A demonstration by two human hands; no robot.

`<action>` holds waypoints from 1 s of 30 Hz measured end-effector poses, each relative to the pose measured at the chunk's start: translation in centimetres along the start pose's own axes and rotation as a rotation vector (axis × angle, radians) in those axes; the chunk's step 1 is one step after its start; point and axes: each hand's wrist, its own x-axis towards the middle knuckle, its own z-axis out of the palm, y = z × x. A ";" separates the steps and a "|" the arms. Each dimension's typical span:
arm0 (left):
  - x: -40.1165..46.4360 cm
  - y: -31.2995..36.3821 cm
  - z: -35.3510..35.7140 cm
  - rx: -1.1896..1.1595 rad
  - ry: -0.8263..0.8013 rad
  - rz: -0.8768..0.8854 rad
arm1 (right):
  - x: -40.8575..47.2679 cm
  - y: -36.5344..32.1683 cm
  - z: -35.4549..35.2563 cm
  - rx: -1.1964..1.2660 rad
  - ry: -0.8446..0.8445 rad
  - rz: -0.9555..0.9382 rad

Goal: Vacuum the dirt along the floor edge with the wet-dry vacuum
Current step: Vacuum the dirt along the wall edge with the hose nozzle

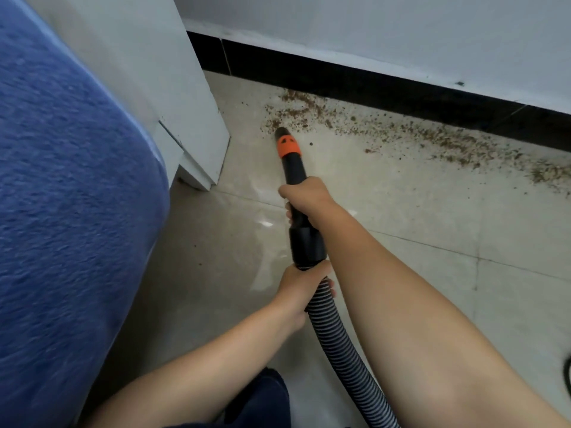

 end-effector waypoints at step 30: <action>1.0 3.5 -0.5 -0.010 -0.003 0.059 | 2.2 -3.1 0.7 0.020 -0.043 0.011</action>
